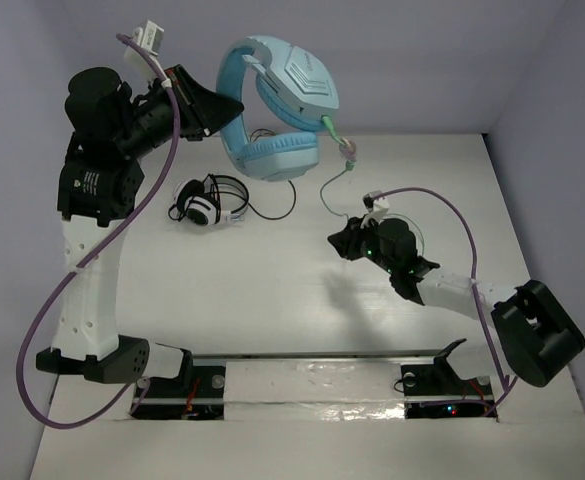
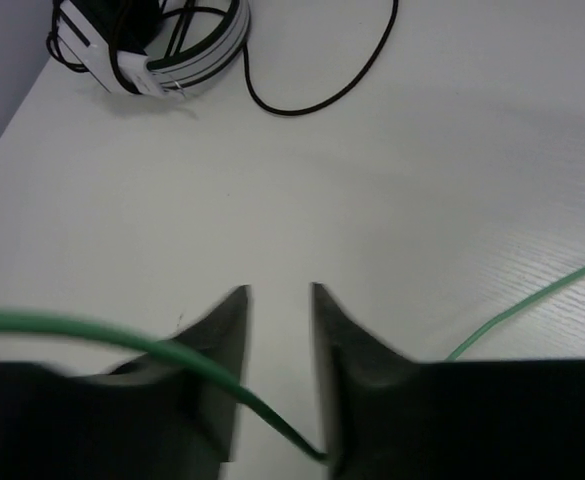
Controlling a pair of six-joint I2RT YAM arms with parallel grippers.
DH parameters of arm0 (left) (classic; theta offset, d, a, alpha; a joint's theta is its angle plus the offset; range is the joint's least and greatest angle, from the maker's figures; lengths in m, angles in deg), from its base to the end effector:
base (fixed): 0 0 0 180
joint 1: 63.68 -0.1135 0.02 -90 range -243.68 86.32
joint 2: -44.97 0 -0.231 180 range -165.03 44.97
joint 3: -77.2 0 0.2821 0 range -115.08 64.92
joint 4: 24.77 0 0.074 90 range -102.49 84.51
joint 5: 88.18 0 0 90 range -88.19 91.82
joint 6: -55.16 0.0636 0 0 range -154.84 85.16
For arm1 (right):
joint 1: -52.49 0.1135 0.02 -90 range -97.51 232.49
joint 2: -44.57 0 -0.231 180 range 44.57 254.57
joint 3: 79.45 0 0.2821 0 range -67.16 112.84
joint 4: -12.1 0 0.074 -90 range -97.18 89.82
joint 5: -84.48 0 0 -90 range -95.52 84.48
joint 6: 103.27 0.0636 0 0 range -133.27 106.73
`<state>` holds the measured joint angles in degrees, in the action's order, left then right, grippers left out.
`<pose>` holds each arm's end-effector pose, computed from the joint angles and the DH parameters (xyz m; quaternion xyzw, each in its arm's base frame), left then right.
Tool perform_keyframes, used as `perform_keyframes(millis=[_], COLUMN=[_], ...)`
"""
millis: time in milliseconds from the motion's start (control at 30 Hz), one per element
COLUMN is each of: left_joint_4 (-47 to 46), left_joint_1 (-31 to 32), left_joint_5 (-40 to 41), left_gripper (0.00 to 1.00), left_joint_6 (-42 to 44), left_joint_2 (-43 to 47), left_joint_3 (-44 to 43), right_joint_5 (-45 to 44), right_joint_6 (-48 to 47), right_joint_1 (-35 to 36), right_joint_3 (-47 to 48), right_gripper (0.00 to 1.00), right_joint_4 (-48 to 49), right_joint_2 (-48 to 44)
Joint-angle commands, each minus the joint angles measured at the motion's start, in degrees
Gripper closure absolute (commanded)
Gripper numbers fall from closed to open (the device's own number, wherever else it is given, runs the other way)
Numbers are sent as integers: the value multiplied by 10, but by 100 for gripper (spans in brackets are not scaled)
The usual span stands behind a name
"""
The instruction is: Wrap the headphones
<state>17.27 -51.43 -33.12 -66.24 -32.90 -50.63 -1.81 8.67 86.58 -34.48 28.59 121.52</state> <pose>0.2638 -0.0946 0.5727 0.1191 0.6552 -0.4505 0.5946 0.2789 0.1938 0.1524 -0.1037 0.7890 0.3069 0.5220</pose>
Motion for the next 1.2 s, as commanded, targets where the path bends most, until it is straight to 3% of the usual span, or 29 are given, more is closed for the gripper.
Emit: perform_keyframes(millis=[0, 167, 333, 433, 633, 867, 1067, 1167], left_joint_4=[-57, -75, -171, -243, -339, -320, -311, -298], left_joint_1=[-3, -8, -8, -14, -3, 87, 142, 153], left_joint_5=[-10, 42, 108, 138, 209, 425, 485, 473], left_gripper=[100, 100, 100, 100, 100, 100, 100, 100], left_joint_6=[-37, -44, -84, -130, -207, -150, -97, -60], left_joint_2=[3, 14, 51, 77, 113, 109, 82, 57], left_joint_3=[-26, 44, 219, 379, 518, 564, 587, 572], right_joint_5=[16, 42, -3, -53, -124, -192, -223, -255], right_joint_6=[37, 91, 96, 94, 94, 74, 67, 51], right_joint_1=[-4, -4, 2, 13, 111, 289, 354, 374], right_joint_3=[-17, -35, 28, 61, 117, 250, 332, 377], right_gripper=[74, 99, 100, 100, 100, 100, 100, 100], right_joint_4=[56, 39, -122, -237, -361, -541, -664, -722], right_joint_2=[-9, -29, -50, -42, -29, -21, -51, -54])
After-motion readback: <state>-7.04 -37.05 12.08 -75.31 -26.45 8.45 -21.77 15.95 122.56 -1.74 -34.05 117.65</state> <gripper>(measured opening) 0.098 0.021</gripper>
